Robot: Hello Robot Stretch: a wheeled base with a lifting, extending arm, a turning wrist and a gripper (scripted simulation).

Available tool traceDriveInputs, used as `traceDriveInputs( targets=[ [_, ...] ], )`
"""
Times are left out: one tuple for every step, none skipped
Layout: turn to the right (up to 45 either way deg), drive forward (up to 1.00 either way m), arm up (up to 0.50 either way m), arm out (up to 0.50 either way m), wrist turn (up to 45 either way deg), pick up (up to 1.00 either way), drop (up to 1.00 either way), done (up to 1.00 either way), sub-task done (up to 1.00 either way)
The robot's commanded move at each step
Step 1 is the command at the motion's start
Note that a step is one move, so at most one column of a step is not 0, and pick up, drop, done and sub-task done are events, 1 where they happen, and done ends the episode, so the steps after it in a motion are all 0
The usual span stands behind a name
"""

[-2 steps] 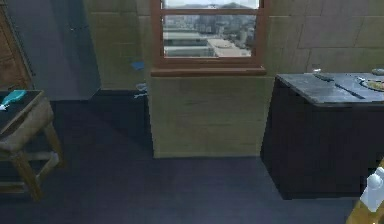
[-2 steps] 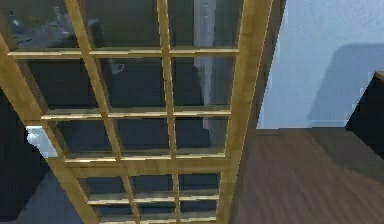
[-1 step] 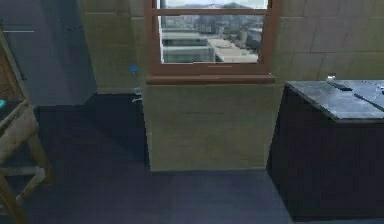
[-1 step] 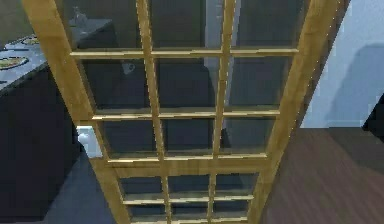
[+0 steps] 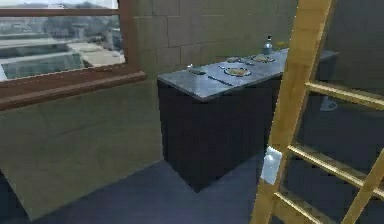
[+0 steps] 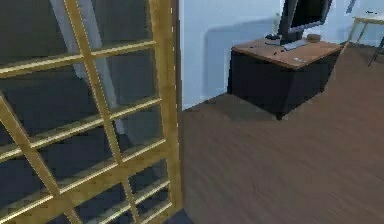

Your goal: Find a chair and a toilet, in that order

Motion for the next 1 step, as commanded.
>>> traceDriveInputs(
  targets=[
    [0.0, 0.6, 0.0, 0.0, 0.0, 0.0, 0.0, 0.0, 0.0]
  ],
)
